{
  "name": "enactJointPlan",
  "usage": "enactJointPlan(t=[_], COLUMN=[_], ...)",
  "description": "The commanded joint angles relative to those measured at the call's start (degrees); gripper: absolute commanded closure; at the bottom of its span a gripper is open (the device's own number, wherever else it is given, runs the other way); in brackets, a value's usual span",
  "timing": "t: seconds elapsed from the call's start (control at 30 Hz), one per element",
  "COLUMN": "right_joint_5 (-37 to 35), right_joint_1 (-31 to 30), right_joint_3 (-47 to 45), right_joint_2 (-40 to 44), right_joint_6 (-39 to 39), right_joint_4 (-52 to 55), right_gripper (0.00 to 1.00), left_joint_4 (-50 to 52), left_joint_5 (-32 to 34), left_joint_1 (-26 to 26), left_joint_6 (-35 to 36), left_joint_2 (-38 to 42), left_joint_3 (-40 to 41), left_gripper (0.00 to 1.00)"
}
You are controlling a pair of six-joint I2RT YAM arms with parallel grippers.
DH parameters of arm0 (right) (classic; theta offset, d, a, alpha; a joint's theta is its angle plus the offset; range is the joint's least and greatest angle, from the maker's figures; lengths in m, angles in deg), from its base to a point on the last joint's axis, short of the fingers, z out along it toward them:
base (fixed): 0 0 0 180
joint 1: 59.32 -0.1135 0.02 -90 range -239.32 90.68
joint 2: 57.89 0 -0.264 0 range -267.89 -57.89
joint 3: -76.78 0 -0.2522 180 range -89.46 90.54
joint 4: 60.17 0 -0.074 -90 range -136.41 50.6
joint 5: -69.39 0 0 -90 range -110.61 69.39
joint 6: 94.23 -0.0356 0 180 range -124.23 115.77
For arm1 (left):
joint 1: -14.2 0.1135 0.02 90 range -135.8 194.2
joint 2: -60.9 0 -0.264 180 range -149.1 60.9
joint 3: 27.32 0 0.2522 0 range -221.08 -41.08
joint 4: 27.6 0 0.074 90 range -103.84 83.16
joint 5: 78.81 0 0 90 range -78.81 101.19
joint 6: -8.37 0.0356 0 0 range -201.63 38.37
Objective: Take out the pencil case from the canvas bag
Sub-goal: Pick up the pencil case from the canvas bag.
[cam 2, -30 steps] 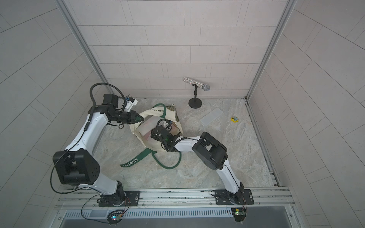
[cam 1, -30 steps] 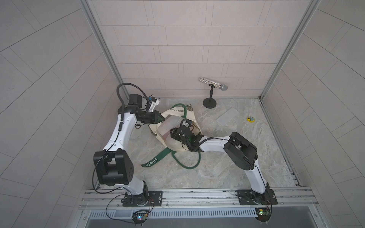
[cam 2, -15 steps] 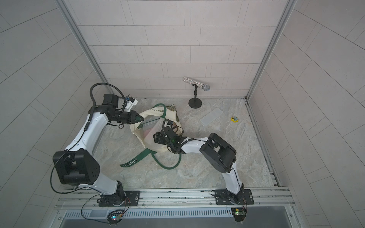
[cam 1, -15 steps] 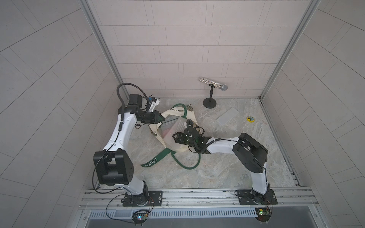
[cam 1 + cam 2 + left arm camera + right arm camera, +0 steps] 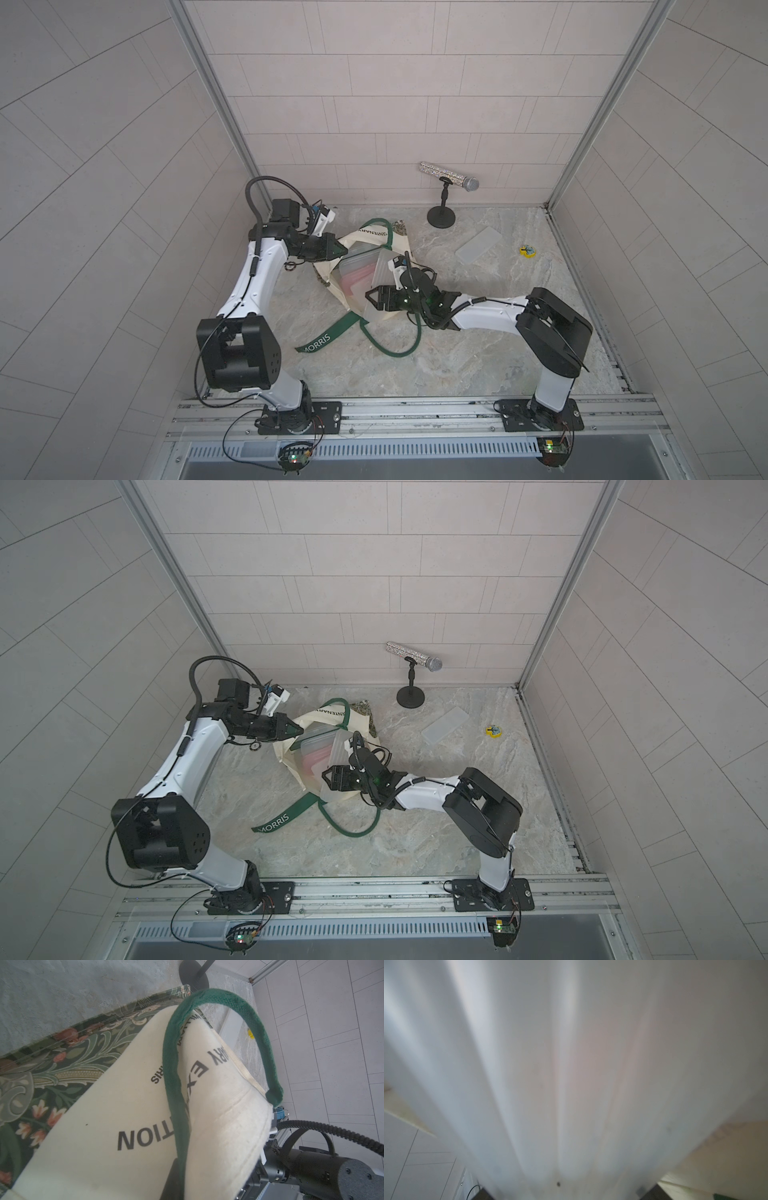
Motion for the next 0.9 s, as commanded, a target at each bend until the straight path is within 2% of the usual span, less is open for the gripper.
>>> enactJointPlan(t=[0.0,0.33,0.67,0.87], right_joint_5=[3.1,6.6,10.0,9.9], right_joint_1=[0.1,0.1,0.1,2.9], right_joint_3=[-1.7,-8.8,-15.9,-24.4], right_joint_2=[4.5,15.6,25.7,33.2], right_joint_6=[2.0,5.9,4.1,-3.5], right_joint_4=[-1.6,5.0,4.2,-6.1], right_gripper=[0.33,0.33,0.33,0.32], left_joint_4=[-0.6,-1.7,-2.8,-2.2], left_joint_5=[-2.0,-1.3,-1.2,-0.3], left_joint_1=[-0.1,-0.2,-0.1,0.1], left_joint_6=[-0.7,-1.1,-1.9,-0.8], left_joint_2=[2.2,2.2,1.6,1.6], left_joint_3=[0.2,1.2,1.5,0.8], left_gripper=[1.0,1.0,1.0,1.0])
